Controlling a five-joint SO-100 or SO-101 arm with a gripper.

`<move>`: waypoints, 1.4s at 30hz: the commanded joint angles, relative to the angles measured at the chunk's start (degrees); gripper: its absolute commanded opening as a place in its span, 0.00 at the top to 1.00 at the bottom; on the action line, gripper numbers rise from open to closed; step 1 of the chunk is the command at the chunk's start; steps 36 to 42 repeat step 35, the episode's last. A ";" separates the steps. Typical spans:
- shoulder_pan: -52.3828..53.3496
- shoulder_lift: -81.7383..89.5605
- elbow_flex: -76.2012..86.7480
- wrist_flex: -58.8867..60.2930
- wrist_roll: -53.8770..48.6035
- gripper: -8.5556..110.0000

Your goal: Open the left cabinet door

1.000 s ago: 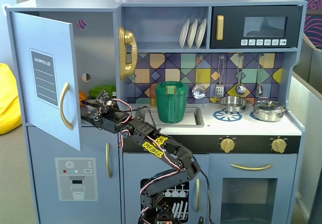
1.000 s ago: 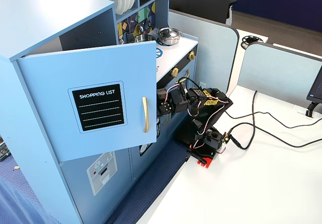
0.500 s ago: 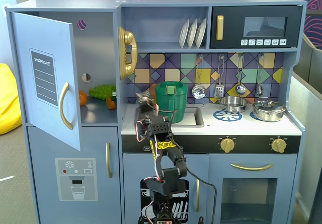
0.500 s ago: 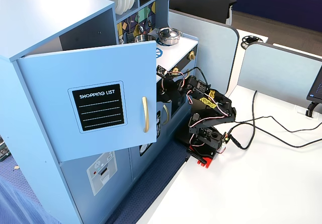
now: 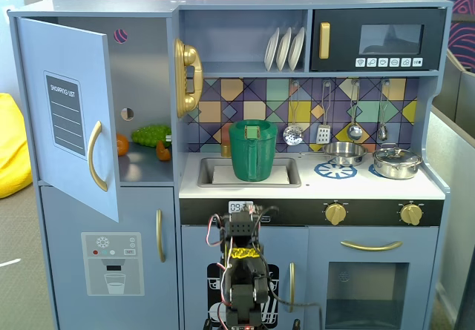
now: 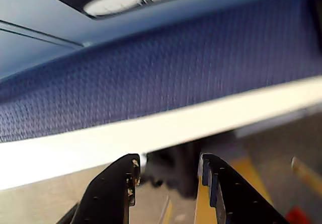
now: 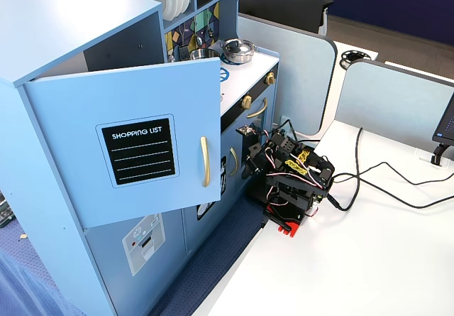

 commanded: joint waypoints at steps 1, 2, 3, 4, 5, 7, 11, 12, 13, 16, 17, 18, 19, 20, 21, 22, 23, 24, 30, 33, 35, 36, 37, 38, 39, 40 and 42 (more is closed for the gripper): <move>2.20 3.96 5.27 -0.44 -1.76 0.86; 2.46 3.96 6.33 -2.02 -2.20 0.86; 2.64 3.96 7.38 -3.87 -2.46 0.86; 2.64 3.96 8.35 -5.54 -3.08 0.86; 2.72 3.96 9.32 -7.21 -3.52 0.86; 2.90 3.78 9.76 -10.11 -4.13 0.87; 2.55 3.34 9.76 -14.68 -5.63 0.87; 2.37 3.08 9.76 -14.85 -6.24 0.87; 2.20 2.81 9.84 -15.12 -6.77 0.87; 2.37 2.81 9.84 -14.68 -6.42 0.88; 2.46 2.81 9.84 -13.89 -6.50 0.88; 2.46 2.81 9.84 -12.74 -6.77 0.88; 2.46 2.99 9.84 -11.60 -6.86 0.88; 2.46 3.34 9.84 -10.20 -6.86 0.89; 2.55 3.69 9.84 -8.44 -7.21 0.89; 2.64 3.96 9.93 -6.42 -7.29 0.89; 2.64 4.04 9.93 -4.22 -7.56 0.89; 2.64 4.04 9.93 -2.02 -7.73 0.89; 3.43 4.13 9.93 4.39 -10.02 0.90; 3.78 4.13 9.93 5.89 -11.07 0.90; 3.78 4.13 9.93 5.89 -11.16 0.90; 3.78 4.13 9.93 5.89 -11.16 0.90; 3.78 4.13 9.93 5.89 -11.16 0.90; 3.78 4.13 9.93 5.89 -11.16 0.90; 3.78 4.13 9.93 5.89 -11.16 0.90; 3.78 4.13 9.93 5.89 -11.16 0.90; 3.78 4.13 9.93 5.89 -11.16 0.90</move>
